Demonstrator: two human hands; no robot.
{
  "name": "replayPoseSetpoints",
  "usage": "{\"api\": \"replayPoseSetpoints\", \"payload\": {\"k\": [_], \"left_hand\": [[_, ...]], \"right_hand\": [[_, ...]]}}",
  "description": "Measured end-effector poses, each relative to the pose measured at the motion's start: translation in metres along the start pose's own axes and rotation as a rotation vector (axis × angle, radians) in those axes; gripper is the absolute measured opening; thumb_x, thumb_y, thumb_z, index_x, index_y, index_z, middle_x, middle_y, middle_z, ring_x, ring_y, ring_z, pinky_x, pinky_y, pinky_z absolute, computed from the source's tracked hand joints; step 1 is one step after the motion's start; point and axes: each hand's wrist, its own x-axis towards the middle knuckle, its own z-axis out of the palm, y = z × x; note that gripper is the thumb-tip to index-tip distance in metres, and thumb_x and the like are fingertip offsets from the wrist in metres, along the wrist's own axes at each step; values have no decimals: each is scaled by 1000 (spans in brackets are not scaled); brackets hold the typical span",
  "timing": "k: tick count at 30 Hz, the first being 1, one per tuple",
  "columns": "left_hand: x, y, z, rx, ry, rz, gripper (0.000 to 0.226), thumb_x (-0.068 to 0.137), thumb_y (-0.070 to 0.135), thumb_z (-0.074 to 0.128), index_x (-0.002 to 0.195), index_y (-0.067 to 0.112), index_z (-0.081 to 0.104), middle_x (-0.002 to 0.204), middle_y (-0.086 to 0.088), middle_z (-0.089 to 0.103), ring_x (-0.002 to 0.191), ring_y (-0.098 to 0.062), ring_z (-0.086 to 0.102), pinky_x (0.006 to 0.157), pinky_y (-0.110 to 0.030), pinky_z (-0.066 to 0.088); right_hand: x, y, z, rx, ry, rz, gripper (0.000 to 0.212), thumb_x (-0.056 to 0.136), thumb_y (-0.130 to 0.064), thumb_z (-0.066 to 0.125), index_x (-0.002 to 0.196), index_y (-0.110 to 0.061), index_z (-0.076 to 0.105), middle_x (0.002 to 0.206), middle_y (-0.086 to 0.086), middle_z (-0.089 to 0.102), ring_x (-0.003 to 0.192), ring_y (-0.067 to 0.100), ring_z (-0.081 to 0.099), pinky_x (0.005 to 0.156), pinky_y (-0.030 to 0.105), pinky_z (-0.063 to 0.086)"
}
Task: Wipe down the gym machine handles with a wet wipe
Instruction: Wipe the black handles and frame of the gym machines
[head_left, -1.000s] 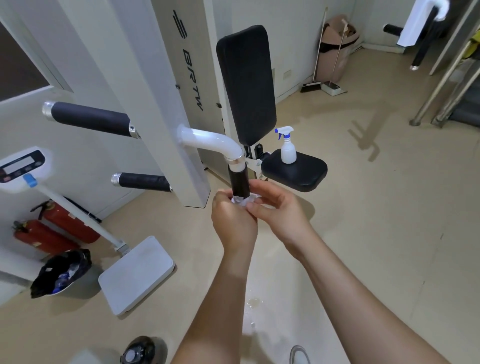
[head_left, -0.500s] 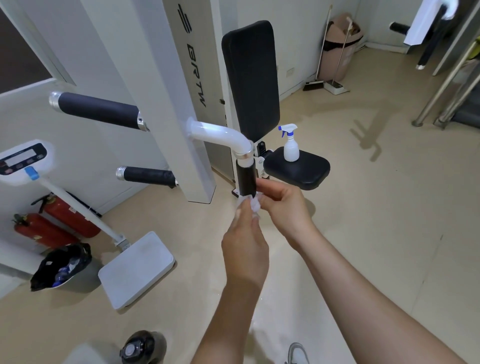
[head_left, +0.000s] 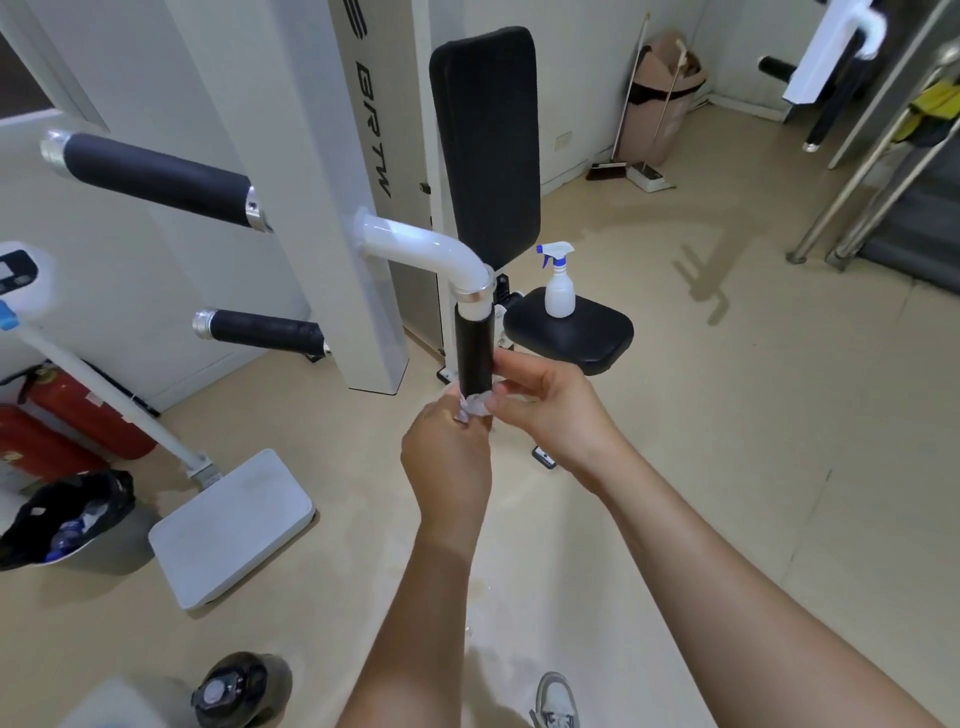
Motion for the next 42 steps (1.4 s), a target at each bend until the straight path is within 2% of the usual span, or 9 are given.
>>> {"api": "replayPoseSetpoints", "payload": {"k": [3, 6, 9, 14, 19, 22, 27, 35, 42], "left_hand": [[2, 12, -3, -87, 77, 9, 11, 86, 26, 65, 91, 17, 67, 83, 2, 62, 75, -14, 56, 63, -20, 38], [1, 9, 1, -115, 39, -68, 16, 84, 20, 67, 98, 15, 63, 93, 1, 58, 79, -13, 56, 60, -10, 37], [-4, -3, 4, -118, 27, -103, 7, 86, 16, 62, 85, 15, 55, 86, -3, 60, 76, -17, 58, 54, -13, 35], [-17, -2, -3, -256, -38, -94, 20, 91, 18, 60, 78, 35, 59, 88, 4, 68, 78, -6, 64, 70, -14, 48], [-17, -3, -18, -515, 66, -141, 30, 86, 10, 66, 87, 40, 66, 85, 14, 70, 77, 4, 64, 70, -5, 45], [-20, 0, -9, -557, 68, -129, 28, 87, 11, 66, 105, 32, 69, 86, 22, 67, 79, 10, 62, 72, -1, 42], [-18, -5, 8, -582, 16, -256, 39, 85, 13, 69, 121, 26, 62, 93, 1, 70, 76, 4, 65, 72, -9, 50], [-7, -15, -25, -386, -246, -131, 44, 86, 6, 58, 120, 34, 60, 114, 14, 64, 98, -8, 61, 73, -12, 45], [-7, -15, -29, -276, -289, -23, 38, 79, 35, 61, 117, 40, 57, 111, 23, 64, 96, -14, 60, 85, -30, 52]], "right_hand": [[-3, 2, 0, 50, 25, -23, 47, 85, -12, 70, 129, -19, 58, 117, -10, 66, 86, -9, 58, 50, 2, 37], [-3, 4, 1, 19, 21, -45, 43, 87, -14, 67, 127, -28, 60, 114, -16, 66, 91, -6, 60, 65, 3, 42], [-2, 13, 12, -29, 29, -47, 50, 81, -14, 71, 125, -35, 59, 113, -16, 66, 92, 9, 64, 80, 22, 55], [4, 22, 19, 6, 156, -9, 40, 80, -12, 71, 117, -25, 66, 104, -8, 69, 81, 13, 62, 75, 21, 51], [2, 22, 18, -17, 146, 6, 28, 85, -14, 67, 111, -23, 70, 98, -8, 72, 84, 13, 64, 80, 23, 52], [-2, 27, 21, 143, 154, 95, 29, 91, -14, 59, 117, -24, 68, 102, -4, 73, 95, 12, 68, 93, 39, 53], [-5, 32, 22, 194, 94, 115, 37, 82, -24, 68, 119, -27, 64, 101, -3, 72, 92, 10, 65, 96, 40, 51], [-17, 35, 40, 362, 531, 156, 20, 80, -4, 68, 71, -22, 70, 67, -9, 67, 68, 11, 60, 65, 19, 48], [-8, 47, 70, 207, 594, 88, 32, 93, -30, 59, 62, -21, 67, 50, -9, 50, 52, 10, 41, 54, 22, 34]]}}
